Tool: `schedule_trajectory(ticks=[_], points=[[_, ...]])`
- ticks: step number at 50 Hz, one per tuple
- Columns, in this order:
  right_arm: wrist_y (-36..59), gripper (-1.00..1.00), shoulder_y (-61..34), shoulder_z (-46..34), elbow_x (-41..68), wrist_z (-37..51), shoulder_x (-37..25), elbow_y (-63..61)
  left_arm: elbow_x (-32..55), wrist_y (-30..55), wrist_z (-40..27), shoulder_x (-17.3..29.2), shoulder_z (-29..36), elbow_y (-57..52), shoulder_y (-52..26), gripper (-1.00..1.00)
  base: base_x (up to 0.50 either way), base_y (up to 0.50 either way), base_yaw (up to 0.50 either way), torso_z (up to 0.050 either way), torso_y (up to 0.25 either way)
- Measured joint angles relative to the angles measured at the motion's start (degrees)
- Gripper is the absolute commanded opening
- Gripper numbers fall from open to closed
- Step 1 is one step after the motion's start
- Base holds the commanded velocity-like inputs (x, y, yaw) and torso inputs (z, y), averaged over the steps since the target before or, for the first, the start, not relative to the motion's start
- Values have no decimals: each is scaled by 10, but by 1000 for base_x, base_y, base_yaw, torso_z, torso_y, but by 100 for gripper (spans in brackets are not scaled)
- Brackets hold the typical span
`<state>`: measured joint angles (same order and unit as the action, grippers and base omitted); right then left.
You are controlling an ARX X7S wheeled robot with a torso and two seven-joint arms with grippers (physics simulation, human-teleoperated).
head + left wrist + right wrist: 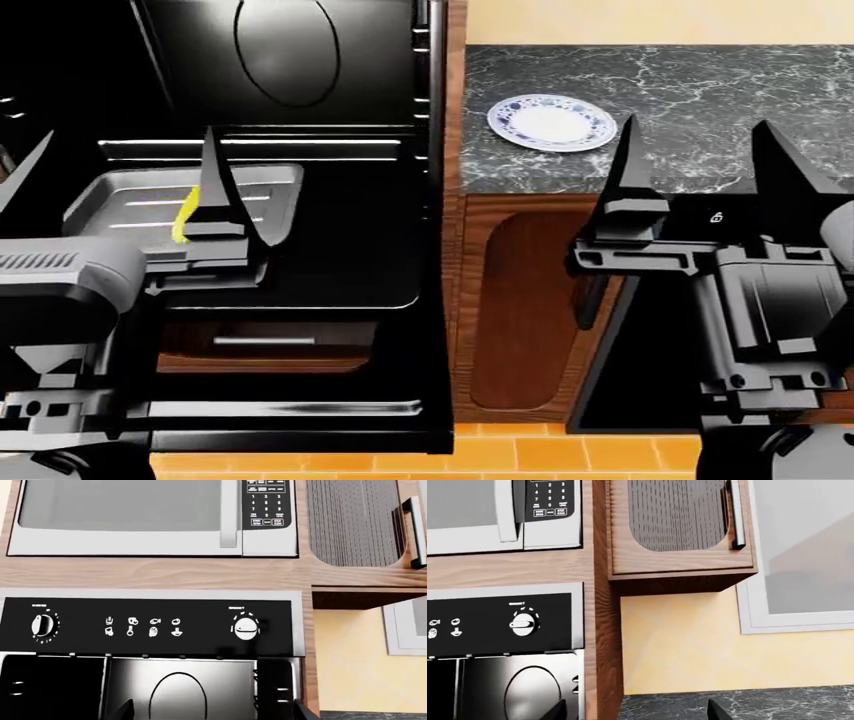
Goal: Pick the corn from the oven and place it on the plate on the counter.
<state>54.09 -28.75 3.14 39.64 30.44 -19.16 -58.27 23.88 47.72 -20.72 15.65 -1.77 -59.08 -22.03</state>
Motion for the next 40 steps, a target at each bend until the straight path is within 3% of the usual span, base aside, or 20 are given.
schedule_trajectory(ticks=[40], points=[[-35,100,9,-26,17,28,-27,11,33,-29,-44,34,15,8,7,100,0,500,0,0,0]])
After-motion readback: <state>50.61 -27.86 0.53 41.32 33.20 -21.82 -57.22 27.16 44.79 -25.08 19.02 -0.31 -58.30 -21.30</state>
